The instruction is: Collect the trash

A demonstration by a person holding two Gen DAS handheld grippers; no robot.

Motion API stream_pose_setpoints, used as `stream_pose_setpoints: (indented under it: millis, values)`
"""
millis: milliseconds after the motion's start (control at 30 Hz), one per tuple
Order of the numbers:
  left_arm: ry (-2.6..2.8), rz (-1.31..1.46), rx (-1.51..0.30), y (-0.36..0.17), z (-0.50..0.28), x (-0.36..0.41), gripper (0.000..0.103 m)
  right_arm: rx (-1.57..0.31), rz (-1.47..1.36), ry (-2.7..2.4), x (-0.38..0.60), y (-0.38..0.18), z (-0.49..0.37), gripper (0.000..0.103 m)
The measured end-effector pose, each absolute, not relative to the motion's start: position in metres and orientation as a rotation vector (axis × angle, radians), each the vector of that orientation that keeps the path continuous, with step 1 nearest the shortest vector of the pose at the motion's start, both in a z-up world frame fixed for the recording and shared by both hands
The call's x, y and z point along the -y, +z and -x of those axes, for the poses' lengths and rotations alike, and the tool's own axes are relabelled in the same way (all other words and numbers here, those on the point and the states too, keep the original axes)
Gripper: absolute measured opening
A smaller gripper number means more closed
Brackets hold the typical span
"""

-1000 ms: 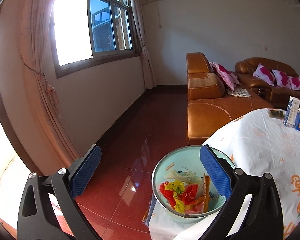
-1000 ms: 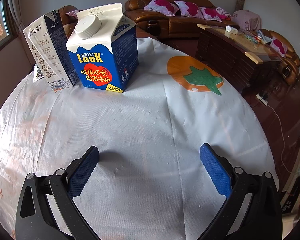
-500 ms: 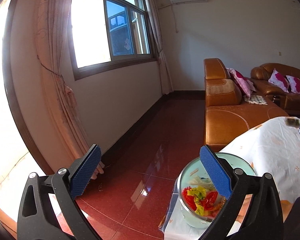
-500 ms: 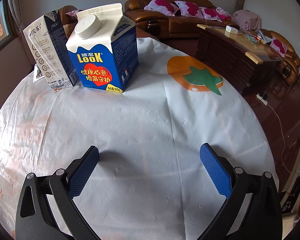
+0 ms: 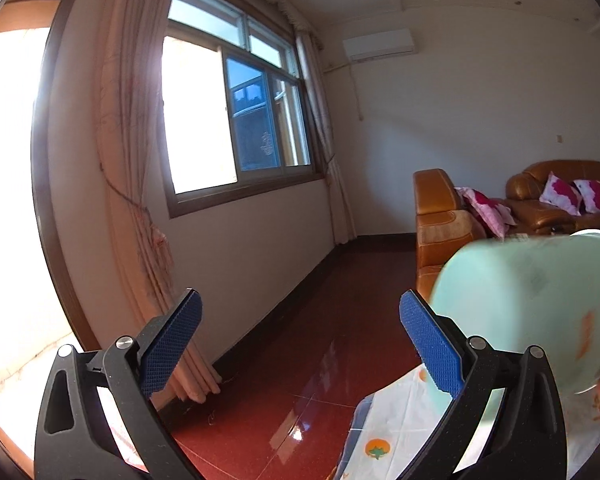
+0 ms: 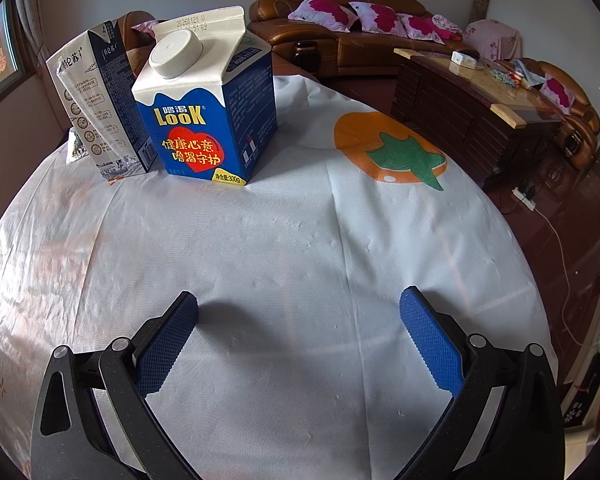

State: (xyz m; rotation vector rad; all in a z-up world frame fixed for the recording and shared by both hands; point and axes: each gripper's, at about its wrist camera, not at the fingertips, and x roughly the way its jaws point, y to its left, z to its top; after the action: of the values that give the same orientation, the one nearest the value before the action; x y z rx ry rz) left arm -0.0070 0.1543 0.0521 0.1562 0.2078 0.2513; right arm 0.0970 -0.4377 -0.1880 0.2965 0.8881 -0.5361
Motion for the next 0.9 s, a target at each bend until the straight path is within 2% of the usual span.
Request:
stream_pose_setpoints:
  millis: [433, 900]
  values:
    - [0.132, -0.308, -0.253, 0.026, 0.0, -0.089, 0.097, -0.888, -0.296, -0.536, 0.437, -0.188, -0.097, 0.098]
    - [0.119, -0.303, -0.277, 0.019, -0.001, -0.084, 0.097, -0.888, -0.296, -0.537, 0.438, -0.188, -0.097, 0.098]
